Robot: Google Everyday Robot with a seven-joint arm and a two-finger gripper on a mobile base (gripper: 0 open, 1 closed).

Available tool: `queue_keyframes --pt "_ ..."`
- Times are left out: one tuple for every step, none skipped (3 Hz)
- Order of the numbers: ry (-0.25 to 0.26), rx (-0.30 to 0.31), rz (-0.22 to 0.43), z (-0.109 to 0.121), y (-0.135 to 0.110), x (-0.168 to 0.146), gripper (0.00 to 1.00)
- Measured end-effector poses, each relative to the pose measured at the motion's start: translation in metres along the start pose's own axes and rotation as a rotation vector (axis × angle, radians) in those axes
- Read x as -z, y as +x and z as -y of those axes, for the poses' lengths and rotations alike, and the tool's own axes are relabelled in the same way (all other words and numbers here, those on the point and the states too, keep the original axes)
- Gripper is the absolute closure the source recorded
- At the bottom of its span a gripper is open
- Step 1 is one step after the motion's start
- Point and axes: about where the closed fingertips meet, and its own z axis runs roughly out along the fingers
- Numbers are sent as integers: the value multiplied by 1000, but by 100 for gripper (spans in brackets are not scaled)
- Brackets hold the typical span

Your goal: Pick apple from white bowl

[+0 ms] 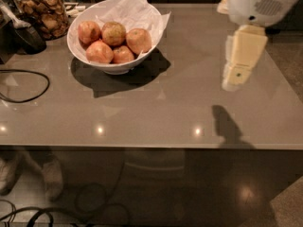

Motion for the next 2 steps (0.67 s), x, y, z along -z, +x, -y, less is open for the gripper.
queue_keyframes --pt "19 13 11 5 -8 2 0" --pt "26 -3 46 7 -12 2 0"
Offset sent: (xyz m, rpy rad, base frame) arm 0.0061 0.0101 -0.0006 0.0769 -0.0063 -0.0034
